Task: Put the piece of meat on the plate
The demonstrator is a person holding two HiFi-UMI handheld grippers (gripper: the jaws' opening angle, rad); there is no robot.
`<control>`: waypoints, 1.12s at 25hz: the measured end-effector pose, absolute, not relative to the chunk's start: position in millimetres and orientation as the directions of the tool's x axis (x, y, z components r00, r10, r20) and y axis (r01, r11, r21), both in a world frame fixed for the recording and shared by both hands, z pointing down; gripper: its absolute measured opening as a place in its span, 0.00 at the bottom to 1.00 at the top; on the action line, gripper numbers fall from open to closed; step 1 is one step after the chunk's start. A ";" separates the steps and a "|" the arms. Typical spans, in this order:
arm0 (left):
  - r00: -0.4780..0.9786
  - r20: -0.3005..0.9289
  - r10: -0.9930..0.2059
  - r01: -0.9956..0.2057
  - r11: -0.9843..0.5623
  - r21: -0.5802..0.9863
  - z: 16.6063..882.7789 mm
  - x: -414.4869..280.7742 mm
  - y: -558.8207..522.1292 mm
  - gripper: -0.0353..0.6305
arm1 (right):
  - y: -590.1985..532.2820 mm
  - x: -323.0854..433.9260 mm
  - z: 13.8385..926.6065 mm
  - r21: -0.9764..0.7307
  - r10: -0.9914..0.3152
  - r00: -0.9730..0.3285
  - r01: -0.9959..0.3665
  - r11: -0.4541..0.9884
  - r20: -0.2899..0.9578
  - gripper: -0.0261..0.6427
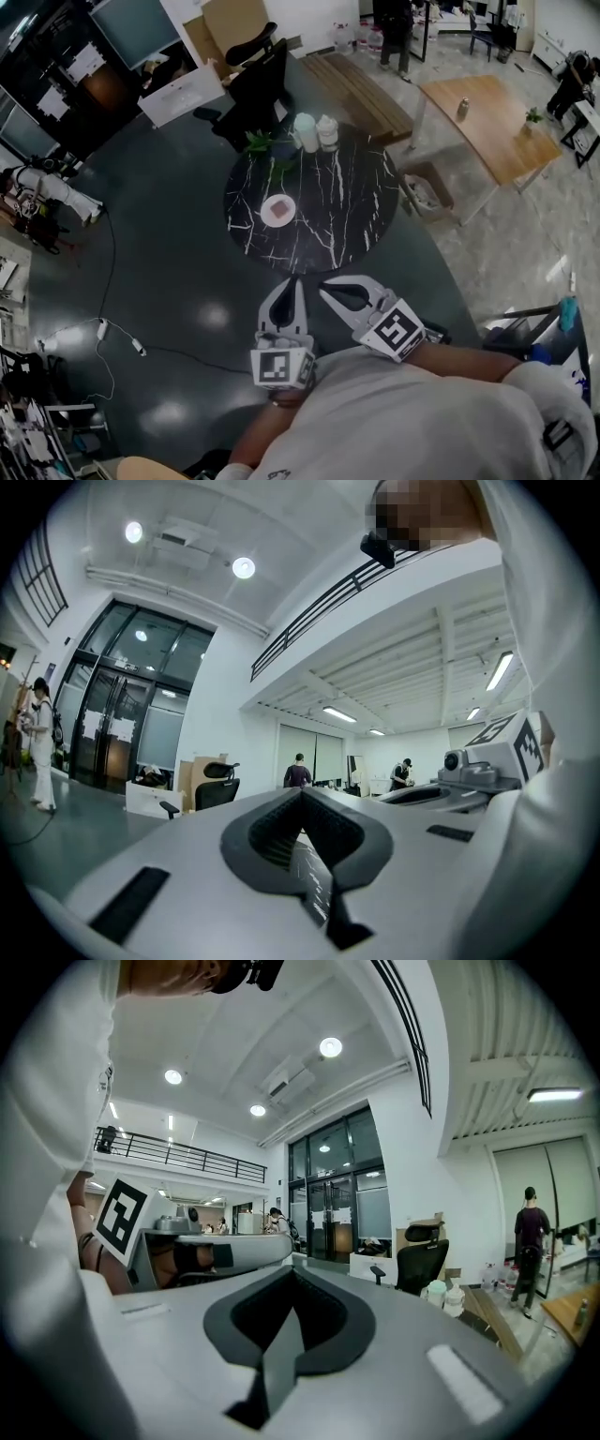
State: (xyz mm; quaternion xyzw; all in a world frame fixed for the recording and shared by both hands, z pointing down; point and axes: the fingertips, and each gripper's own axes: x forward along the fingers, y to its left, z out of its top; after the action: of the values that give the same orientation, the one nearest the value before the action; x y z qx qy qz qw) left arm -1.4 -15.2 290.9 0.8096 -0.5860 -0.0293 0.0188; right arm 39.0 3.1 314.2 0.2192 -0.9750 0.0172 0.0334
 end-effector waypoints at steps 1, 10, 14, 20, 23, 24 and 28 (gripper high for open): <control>0.316 -0.026 -0.948 -0.947 -0.317 0.049 288.8 -2.2 -8.4 0.06 | 9.7 38.1 312.5 -0.014 -0.424 -0.903 -0.426 0.904 0.071 0.04; 0.339 -0.045 -0.940 -0.938 -0.341 0.065 282.3 -21.6 64.3 0.06 | 83.4 11.8 302.4 -0.016 -0.428 -0.902 -0.429 0.903 0.056 0.04; 0.342 -0.022 -0.940 -0.936 -0.342 0.079 285.2 -41.0 119.5 0.06 | 134.8 -7.7 302.6 -0.038 -0.434 -0.898 -0.437 0.899 0.067 0.04; 0.336 -0.004 -0.942 -0.939 -0.335 0.082 294.6 -66.9 203.1 0.06 | 213.4 -33.9 310.7 -0.062 -0.431 -0.900 -0.435 0.898 0.067 0.04; 0.338 -0.004 -0.941 -0.938 -0.337 0.082 295.3 -70.9 237.8 0.06 | 244.2 -37.4 312.3 -0.059 -0.438 -0.897 -0.441 0.896 0.061 0.04; 0.337 -0.007 -0.941 -0.938 -0.337 0.080 294.3 -72.9 247.3 0.06 | 254.2 -39.8 311.6 -0.061 -0.436 -0.898 -0.439 0.896 0.058 0.04; 0.337 -0.011 -0.941 -0.938 -0.337 0.083 296.8 -76.3 280.4 0.06 | 290.7 -44.1 309.9 -0.060 -0.429 -0.901 -0.433 0.900 0.062 0.04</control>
State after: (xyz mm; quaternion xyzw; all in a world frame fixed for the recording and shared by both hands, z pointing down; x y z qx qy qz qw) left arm -76.3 280.4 296.8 0.8171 -0.5750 -0.0283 0.0307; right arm -44.1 290.7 309.9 0.2212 -0.9743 0.0361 0.0237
